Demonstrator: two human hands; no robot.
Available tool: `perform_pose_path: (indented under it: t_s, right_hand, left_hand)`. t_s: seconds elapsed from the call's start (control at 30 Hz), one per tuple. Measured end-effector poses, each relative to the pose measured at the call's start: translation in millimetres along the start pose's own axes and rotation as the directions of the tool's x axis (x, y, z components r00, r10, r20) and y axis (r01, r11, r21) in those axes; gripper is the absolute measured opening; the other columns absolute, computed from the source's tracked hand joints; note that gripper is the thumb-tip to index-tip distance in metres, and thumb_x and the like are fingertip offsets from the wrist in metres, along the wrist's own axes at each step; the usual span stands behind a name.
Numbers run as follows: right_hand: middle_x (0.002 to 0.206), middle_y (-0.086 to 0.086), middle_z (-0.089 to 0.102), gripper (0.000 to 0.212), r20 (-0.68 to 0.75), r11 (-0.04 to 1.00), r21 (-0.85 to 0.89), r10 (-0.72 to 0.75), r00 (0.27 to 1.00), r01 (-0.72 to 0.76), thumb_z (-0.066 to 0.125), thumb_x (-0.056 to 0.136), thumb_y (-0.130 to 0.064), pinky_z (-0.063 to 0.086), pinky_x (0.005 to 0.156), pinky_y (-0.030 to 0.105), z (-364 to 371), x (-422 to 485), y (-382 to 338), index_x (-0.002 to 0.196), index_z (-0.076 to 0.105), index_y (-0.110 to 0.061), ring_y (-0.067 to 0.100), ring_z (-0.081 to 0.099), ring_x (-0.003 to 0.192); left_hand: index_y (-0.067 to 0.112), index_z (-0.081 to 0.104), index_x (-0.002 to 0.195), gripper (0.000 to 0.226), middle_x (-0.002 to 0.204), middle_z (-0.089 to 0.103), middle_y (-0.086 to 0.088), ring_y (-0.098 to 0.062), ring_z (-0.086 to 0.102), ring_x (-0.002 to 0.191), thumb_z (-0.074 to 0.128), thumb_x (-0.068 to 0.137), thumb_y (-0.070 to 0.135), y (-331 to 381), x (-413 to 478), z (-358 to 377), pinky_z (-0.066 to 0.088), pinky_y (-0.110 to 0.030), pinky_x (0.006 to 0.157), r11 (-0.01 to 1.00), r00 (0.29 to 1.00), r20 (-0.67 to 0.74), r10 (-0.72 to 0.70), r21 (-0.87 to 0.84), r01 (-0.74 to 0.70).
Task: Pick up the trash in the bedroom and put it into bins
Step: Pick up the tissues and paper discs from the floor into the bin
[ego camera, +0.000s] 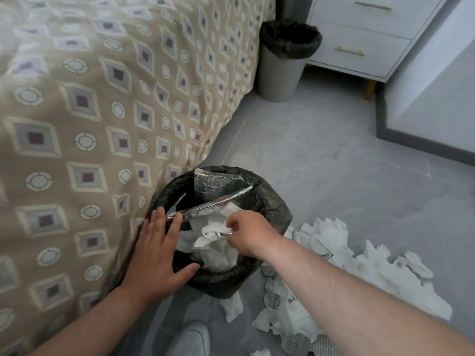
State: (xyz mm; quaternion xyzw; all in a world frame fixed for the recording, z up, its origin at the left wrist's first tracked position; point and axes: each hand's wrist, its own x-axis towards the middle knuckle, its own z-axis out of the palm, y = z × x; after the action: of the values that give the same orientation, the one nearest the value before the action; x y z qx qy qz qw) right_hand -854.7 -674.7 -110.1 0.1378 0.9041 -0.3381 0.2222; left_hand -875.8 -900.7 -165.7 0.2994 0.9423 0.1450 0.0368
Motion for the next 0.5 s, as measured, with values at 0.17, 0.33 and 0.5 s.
perform_pose_path:
  t_s: [0.17,0.33,0.5]
  right_hand:
    - [0.134,-0.004,0.057,0.057,-0.048,0.976,-0.134,-0.181,0.982,0.173,0.066,0.082,-0.045,0.040,0.094,0.023,-51,-27,5,0.134,0.052,-0.028,0.016,0.053,0.121]
    - [0.128,-0.006,0.059,0.043,-0.123,0.991,-0.113,-0.087,0.989,0.073,0.062,0.088,-0.040,0.043,0.092,0.024,-103,-98,75,0.128,0.057,-0.026,0.014,0.056,0.113]
    - [0.110,0.000,0.067,0.027,-0.245,0.957,0.169,0.272,0.931,-0.235,0.063,0.088,-0.029,0.047,0.090,0.030,-100,-157,188,0.112,0.066,-0.018,0.015,0.062,0.097]
  left_hand:
    - [0.018,0.011,0.150,0.095,0.154,0.008,-0.026,-0.038,0.005,0.144,0.024,0.079,0.078,16,11,-29,0.007,-0.049,0.114,0.986,0.981,-0.104,0.165,-0.001,-0.166]
    - [0.003,0.036,0.138,0.083,0.150,0.025,-0.024,-0.038,0.019,0.142,0.042,0.083,0.065,108,50,-74,0.017,-0.045,0.117,0.768,0.762,-0.199,0.616,-0.061,-0.637]
    - [0.016,0.045,0.128,0.058,0.137,0.048,-0.011,-0.028,0.046,0.127,0.054,0.083,0.052,210,74,-30,0.042,-0.038,0.103,0.535,0.516,0.167,0.840,-0.105,-0.838]
